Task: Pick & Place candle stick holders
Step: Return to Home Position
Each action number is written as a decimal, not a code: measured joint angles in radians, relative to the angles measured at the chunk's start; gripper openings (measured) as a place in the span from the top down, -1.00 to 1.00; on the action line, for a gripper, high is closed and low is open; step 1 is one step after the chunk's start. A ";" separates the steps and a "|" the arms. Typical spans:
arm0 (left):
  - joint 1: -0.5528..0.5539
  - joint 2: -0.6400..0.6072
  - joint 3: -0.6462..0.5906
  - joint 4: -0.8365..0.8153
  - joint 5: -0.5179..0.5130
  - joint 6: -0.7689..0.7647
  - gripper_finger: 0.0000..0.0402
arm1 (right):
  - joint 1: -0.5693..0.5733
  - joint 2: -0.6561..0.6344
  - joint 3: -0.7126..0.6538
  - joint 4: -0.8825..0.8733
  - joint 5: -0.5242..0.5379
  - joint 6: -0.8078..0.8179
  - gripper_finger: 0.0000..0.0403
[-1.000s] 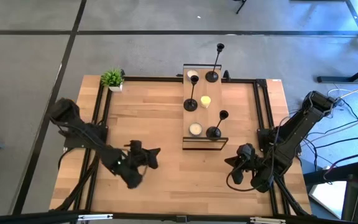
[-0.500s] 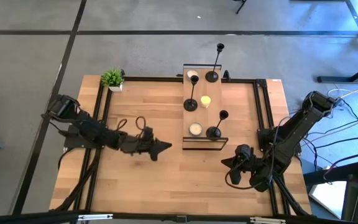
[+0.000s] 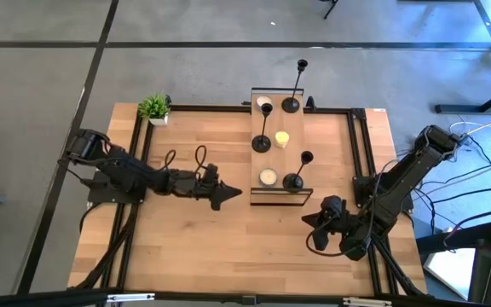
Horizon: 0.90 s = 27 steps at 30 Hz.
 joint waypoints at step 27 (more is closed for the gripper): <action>0.052 0.000 0.052 -0.136 0.032 -0.010 0.99 | -0.099 0.000 0.000 -0.102 -0.009 0.012 1.00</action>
